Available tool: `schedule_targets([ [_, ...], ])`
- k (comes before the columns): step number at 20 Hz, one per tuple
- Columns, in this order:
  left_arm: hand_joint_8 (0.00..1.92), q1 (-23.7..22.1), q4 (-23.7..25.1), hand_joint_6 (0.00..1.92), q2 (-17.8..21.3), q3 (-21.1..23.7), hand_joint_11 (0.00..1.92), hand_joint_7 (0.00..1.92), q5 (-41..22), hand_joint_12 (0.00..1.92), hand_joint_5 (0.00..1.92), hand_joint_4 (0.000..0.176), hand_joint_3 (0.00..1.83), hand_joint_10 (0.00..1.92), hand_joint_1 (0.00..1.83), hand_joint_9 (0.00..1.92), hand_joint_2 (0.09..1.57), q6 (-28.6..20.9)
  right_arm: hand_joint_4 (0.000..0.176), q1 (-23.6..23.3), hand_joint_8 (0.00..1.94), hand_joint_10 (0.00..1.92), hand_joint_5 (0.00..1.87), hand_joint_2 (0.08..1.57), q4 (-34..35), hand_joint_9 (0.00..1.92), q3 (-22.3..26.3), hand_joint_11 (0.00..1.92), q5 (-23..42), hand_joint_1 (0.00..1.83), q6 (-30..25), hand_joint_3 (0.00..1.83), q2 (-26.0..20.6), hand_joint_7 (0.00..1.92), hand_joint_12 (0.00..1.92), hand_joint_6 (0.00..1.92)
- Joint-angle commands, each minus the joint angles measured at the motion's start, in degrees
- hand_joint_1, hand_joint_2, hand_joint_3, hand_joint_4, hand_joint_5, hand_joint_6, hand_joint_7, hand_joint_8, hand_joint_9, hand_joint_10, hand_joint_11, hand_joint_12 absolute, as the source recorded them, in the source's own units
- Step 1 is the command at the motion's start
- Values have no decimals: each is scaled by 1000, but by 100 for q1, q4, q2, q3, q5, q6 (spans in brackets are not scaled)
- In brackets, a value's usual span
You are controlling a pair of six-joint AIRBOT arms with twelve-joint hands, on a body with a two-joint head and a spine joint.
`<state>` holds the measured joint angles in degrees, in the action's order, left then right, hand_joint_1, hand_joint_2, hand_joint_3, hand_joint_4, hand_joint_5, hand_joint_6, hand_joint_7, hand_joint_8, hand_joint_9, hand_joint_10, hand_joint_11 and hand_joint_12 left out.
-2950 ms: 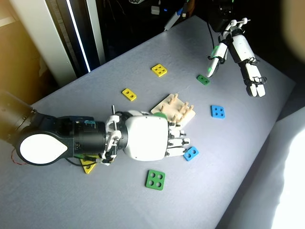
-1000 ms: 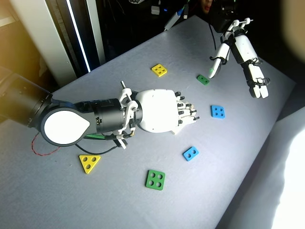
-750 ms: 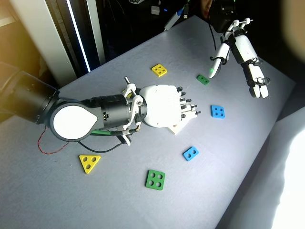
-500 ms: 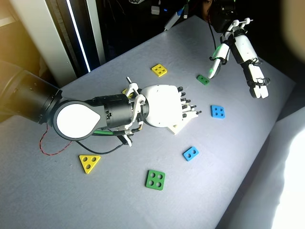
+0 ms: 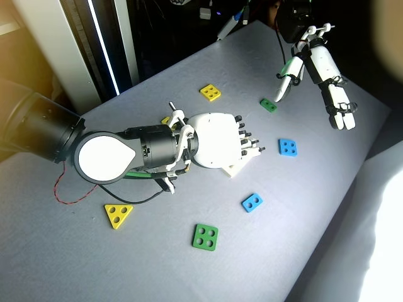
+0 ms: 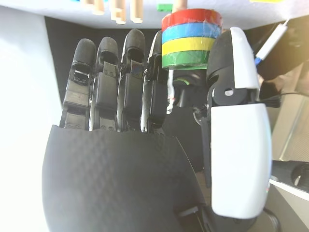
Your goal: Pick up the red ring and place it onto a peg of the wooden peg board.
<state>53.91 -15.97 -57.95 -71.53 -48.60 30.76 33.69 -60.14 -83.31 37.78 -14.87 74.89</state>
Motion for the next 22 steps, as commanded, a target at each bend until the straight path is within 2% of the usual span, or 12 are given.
schedule_targets([
  [1,1,-71,-15,3,4,-25,0,19,-692,0,79,171,0,0,381,0,950,-38,0,-84,1,1,956,1124,252,331,-20,0,389,1129,-83,0,44,581,788,1039],
  [2,3,-71,-10,5,9,-24,0,26,-691,0,85,169,0,0,383,0,949,-39,0,-84,2,3,945,1129,189,298,-46,0,378,1122,-131,1,77,566,688,1056],
  [4,2,-73,-8,4,10,-24,0,23,-691,0,84,175,0,0,381,0,942,-39,0,-75,3,5,941,1132,135,299,-83,0,367,1120,-184,0,114,569,690,1064],
  [5,1,-76,-3,5,9,-24,0,22,-689,0,86,169,0,0,385,0,950,-39,0,-70,3,6,937,1134,104,302,-87,0,346,1111,-195,1,121,571,692,1070],
  [7,2,-77,-3,5,8,-24,0,25,-689,0,87,173,0,0,383,0,950,-39,0,-64,2,1,943,1131,56,281,-89,0,311,1110,-211,0,124,572,606,1061],
  [9,5,-84,-3,4,5,-24,0,34,-689,0,89,170,5,0,392,0,969,-39,0,-58,2,2,918,1144,52,227,-95,0,290,1078,-214,1,124,552,440,1103],
  [11,5,-92,-3,5,-2,-24,0,36,-689,0,91,172,2,0,394,0,964,-39,0,-56,1,4,924,1142,42,219,-105,0,265,1078,-214,0,126,549,377,1093],
  [14,0,-96,-3,1,-4,-25,0,16,-689,0,87,175,1,0,402,0,964,-39,0,-53,3,10,950,1128,25,256,-120,0,228,1108,-214,0,128,559,525,1050],
  [22,1,-120,14,2,-4,-24,0,22,-689,0,86,176,6,0,400,0,983,-39,0,-19,3,10,914,1147,-26,287,-182,0,146,1080,-230,1,182,565,636,1107],
])
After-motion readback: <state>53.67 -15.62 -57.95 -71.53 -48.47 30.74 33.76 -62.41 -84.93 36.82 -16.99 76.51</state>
